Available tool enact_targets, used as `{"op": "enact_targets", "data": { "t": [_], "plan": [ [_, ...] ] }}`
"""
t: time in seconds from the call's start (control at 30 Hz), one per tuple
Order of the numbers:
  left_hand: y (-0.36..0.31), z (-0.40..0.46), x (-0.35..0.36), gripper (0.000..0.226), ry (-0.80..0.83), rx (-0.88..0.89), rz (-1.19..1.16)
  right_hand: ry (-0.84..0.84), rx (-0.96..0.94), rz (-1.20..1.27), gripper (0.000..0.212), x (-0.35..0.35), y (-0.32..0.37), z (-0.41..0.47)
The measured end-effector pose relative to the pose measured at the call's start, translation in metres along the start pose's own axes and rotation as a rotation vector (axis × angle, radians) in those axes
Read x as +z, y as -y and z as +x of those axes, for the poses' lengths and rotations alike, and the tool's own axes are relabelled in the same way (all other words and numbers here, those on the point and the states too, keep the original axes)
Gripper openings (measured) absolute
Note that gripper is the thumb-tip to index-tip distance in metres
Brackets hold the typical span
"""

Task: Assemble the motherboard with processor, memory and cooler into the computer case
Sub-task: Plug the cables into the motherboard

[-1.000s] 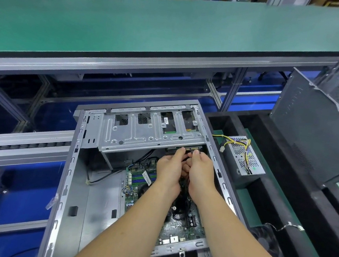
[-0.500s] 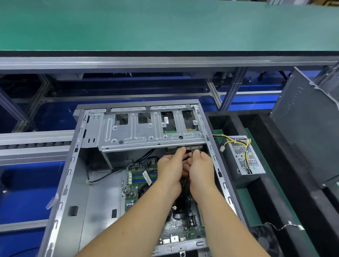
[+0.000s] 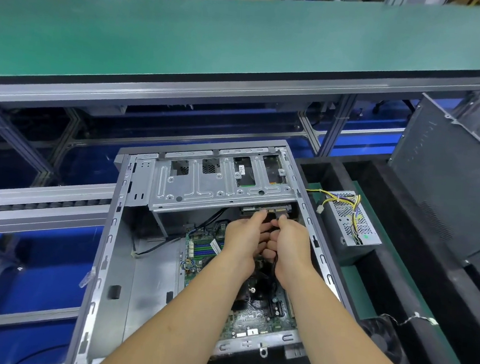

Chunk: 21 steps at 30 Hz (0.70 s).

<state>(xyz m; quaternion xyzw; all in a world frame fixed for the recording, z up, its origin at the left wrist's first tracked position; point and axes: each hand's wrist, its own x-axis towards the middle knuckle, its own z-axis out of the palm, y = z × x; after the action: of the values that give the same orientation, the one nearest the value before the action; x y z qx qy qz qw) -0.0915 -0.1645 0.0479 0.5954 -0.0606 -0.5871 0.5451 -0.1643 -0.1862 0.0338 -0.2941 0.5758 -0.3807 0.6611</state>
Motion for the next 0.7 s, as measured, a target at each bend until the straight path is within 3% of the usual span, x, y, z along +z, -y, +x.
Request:
{"op": "enact_targets", "data": {
  "t": [0.17, 0.3, 0.37, 0.47, 0.7],
  "plan": [
    [-0.003, -0.003, -0.003, 0.029, 0.036, -0.029, -0.1, 0.0, 0.013, 0.029, 0.028, 0.0, 0.001, -0.003],
    [-0.005, -0.003, -0.001, 0.071, -0.032, -0.007, -0.207, 0.033, 0.022, 0.092, 0.026, 0.002, 0.004, -0.003],
    [-0.004, 0.0, 0.0, 0.058, -0.067, 0.021, -0.192, 0.056, 0.019, 0.15, 0.027, 0.003, 0.005, -0.003],
    [-0.002, 0.006, 0.001, 0.018, -0.098, 0.075, -0.123, 0.085, 0.038, 0.278, 0.027, 0.008, 0.006, 0.0],
    [0.0, 0.01, 0.001, 0.024, -0.137, 0.101, -0.144, 0.068, -0.048, 0.187, 0.03, 0.008, 0.003, 0.002]
  ]
}}
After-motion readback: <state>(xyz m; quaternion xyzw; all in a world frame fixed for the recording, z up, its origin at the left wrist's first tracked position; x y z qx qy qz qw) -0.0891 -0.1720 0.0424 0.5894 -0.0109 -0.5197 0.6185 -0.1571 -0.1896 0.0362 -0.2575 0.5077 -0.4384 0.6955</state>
